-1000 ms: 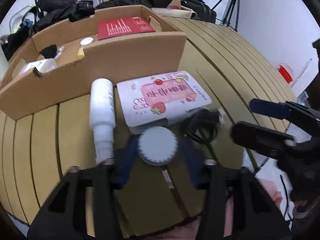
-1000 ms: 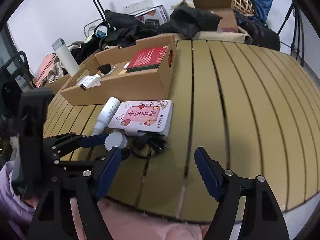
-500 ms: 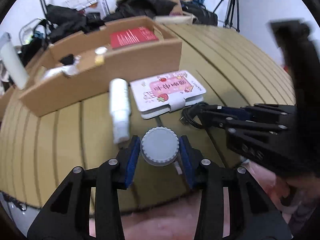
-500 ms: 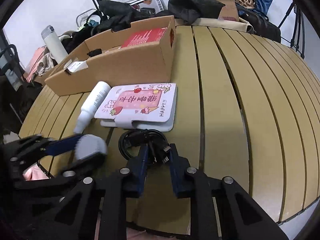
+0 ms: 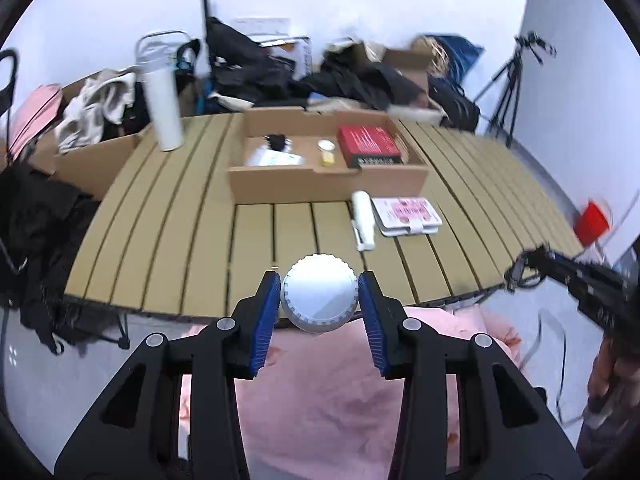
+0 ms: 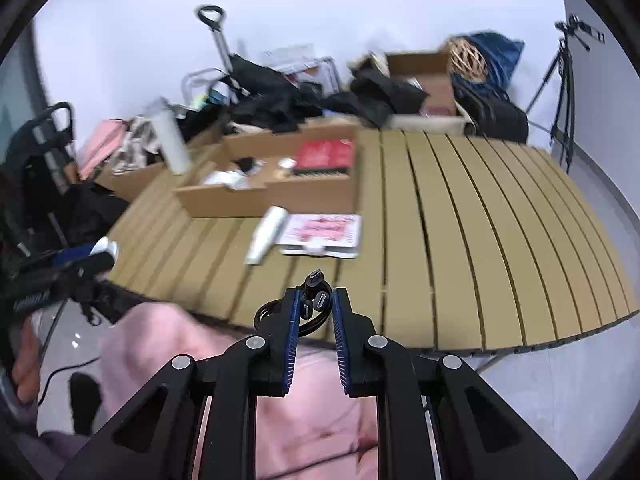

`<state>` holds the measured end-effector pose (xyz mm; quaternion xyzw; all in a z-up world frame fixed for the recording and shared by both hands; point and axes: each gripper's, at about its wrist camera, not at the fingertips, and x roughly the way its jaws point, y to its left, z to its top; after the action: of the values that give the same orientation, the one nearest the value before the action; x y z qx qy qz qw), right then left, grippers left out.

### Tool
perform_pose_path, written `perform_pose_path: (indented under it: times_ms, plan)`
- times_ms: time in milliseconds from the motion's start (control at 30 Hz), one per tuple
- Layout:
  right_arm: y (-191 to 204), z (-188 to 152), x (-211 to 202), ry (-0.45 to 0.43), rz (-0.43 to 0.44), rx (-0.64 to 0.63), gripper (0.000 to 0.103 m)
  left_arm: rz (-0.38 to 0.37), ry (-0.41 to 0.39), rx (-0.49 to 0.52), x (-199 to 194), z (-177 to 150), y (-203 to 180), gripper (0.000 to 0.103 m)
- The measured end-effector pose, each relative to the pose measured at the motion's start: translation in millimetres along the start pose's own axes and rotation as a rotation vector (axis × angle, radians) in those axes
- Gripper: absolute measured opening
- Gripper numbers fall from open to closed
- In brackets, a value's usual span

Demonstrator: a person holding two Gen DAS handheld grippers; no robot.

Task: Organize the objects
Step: 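Carry the white cap and black cable into the cardboard box with both tools, then open both tools to release the items and withdraw from the box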

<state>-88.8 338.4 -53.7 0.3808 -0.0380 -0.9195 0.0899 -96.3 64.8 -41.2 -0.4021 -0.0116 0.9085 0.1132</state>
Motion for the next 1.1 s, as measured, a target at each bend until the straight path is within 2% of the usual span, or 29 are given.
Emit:
perform_pose_path:
  times_ms: [200, 300, 333, 400, 500, 567, 633, 733, 800, 933, 967, 1000, 1067, 1100]
  plan:
    - [25.5, 5.8, 6.4, 0.007, 0.036, -0.026, 0.018, -0.035, -0.015, -0.022, -3.9, 9.2, 9.7, 0.036]
    - [31.4, 20.9, 12.6, 0.0, 0.062, -0.041, 0.018, -0.113, -0.019, -0.04, 3.5, 35.3, 16.7, 0.036]
    - [33.0, 32.2, 16.1, -0.004, 0.076, -0.046, 0.018, -0.148, -0.018, -0.039, 11.1, 54.8, 20.9, 0.036]
    - [34.5, 62.4, 24.2, -0.023, 0.103, -0.054, 0.018, -0.145, -0.006, -0.02, 26.8, 84.8, 25.2, 0.036]
    - [35.1, 127.1, 56.2, -0.034, 0.163, -0.059, 0.018, -0.154, 0.033, -0.003, 73.6, 140.4, 31.8, 0.036]
    - [33.8, 172.9, 95.7, 0.001, 0.208, -0.025, 0.018, -0.173, 0.086, -0.021, 120.1, 172.7, 33.9, 0.036]
    - [39.4, 207.5, 147.2, 0.045, 0.176, -0.032, 0.018, -0.169, 0.145, -0.033, 167.1, 191.4, 35.8, 0.036]
    - [47.7, 237.7, 232.6, 0.141, 0.16, -0.024, 0.018, -0.129, 0.229, -0.043, 243.1, 207.4, 40.9, 0.036]
    - [52.8, 250.3, 281.7, 0.192, 0.126, -0.035, 0.018, -0.138, 0.268, -0.058, 274.4, 211.8, 44.8, 0.036]
    - [51.7, 258.6, 358.5, 0.285, 0.126, 0.001, 0.018, -0.138, 0.3, -0.063, 313.0, 213.0, 48.8, 0.038]
    - [50.4, 258.0, 373.4, 0.319, 0.127, 0.002, 0.019, -0.138, 0.305, -0.067, 317.4, 212.8, 49.6, 0.045]
    - [50.3, 255.9, 383.5, 0.338, 0.133, 0.002, 0.019, -0.134, 0.308, -0.07, 320.1, 211.7, 50.8, 0.056]
    - [50.2, 252.4, 390.3, 0.335, 0.142, -0.001, 0.025, -0.127, 0.294, -0.075, 319.8, 209.9, 52.6, 0.064]
    - [49.9, 251.5, 387.2, 0.314, 0.139, -0.007, 0.029, -0.118, 0.289, -0.068, 317.9, 208.9, 52.5, 0.064]
